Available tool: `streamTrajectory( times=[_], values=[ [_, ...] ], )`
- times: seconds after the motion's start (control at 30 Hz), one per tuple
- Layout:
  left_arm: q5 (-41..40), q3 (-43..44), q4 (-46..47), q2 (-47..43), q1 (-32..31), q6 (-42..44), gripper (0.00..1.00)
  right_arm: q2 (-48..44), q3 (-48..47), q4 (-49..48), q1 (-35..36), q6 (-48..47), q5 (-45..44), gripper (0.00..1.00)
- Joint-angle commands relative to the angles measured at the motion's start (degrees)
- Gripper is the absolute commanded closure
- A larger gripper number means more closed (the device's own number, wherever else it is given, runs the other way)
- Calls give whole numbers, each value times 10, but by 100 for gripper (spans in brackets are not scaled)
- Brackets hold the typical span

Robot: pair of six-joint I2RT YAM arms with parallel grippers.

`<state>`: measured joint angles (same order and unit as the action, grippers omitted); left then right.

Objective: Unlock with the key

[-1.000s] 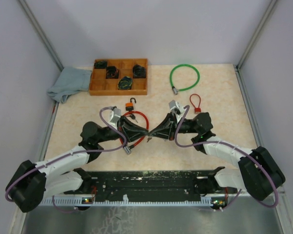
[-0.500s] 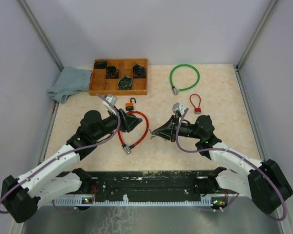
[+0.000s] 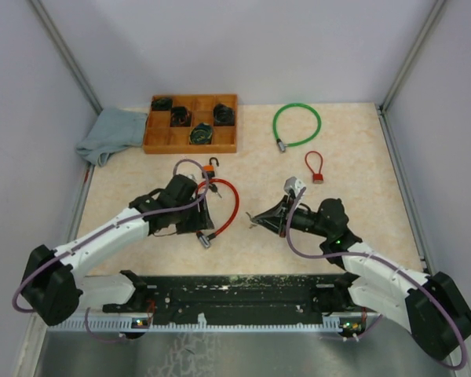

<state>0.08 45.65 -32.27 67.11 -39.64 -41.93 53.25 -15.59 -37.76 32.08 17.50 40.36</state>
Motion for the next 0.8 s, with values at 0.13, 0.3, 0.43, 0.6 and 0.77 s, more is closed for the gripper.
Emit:
streamTrajectory(
  times=[0.13,0.3,0.43,0.6,0.77],
  values=[
    [-35,58,-118,110,0,-77,31,-8,19,-69,-3,-2,-15,100],
    [-60,107,-170,185,0,-122,34,-8,22,-71,-3,-1,-12,100],
    [-85,125,-194,223,1,-160,39,-9,25,-76,-3,3,-7,100],
    [-98,168,-231,287,1,-184,45,-3,26,-83,-3,8,-3,100],
    [-87,163,-211,311,1,-191,46,5,26,-92,-3,13,3,100]
  ],
)
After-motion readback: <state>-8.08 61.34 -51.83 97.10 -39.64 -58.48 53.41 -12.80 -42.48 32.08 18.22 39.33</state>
